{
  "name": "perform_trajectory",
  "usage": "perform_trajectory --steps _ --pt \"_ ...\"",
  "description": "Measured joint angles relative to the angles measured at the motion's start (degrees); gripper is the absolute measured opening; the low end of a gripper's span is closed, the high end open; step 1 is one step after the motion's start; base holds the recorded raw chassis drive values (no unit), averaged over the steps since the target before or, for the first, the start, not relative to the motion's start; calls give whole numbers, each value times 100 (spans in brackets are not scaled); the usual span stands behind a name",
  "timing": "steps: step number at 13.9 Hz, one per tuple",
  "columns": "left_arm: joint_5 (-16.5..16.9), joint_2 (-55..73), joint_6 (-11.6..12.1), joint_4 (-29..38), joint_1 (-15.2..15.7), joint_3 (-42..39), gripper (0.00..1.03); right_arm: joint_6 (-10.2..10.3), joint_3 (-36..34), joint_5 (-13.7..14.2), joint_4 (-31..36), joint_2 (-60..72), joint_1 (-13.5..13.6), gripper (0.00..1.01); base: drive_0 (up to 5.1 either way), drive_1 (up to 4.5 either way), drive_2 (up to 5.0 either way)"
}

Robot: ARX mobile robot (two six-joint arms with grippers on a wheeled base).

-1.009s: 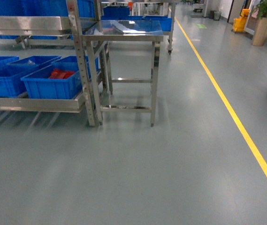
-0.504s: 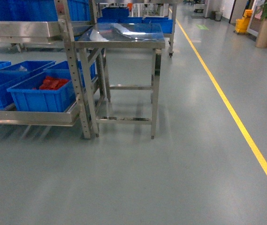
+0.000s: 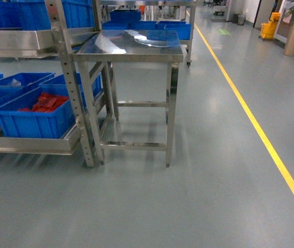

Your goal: Pick blue part to blue bin on bottom shelf

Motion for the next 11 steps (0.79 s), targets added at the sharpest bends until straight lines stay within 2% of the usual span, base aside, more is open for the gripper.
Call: perform_trajectory --steps 11 --pt "-7 11 0 -2 0 0 43 0 0 0 0 0 0 98 -1 411 -413"
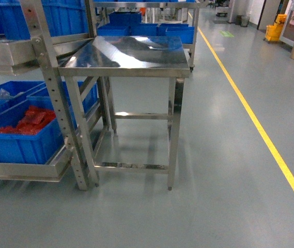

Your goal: Pick blue part to blue bin on bottom shelf

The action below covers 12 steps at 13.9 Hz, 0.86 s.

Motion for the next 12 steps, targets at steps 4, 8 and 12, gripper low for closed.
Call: perform_trajectory --steps 4,8,12 --pt "11 0 0 0 0 0 43 -2 0 0 2 0 0 98 -9 403 -421" --pt "9 0 0 0 0 0 43 0 0 0 4 0 0 98 -4 408 -416" --pt "13 4 0 -4 0 0 43 0 0 0 -2 0 0 98 0 412 -412"
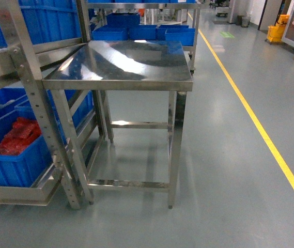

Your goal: Pick blue part to blue bin on bottom shelf

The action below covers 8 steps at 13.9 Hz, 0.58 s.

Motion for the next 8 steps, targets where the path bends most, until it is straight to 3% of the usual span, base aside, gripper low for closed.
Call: perform_trajectory --steps 8 --pt "-7 -9 0 -9 -4 -2 43 0 0 0 -2 0 0 98 -2 410 -414"
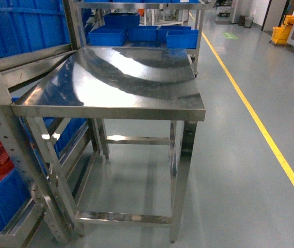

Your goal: Pick blue part to blue bin on bottom shelf

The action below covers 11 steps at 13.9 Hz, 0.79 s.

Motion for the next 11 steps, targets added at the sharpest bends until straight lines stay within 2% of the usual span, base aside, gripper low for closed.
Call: perform_trajectory --steps 1,7,11 --pt "4 -2 0 22 0 0 43 -2 0 0 9 0 0 98 4 414 -407" --pt "2 7 0 17 0 0 43 0 0 0 7 0 0 98 0 0 0" --pt "22 9 0 4 0 0 43 0 0 2 13 0 0 98 -481 260 260"
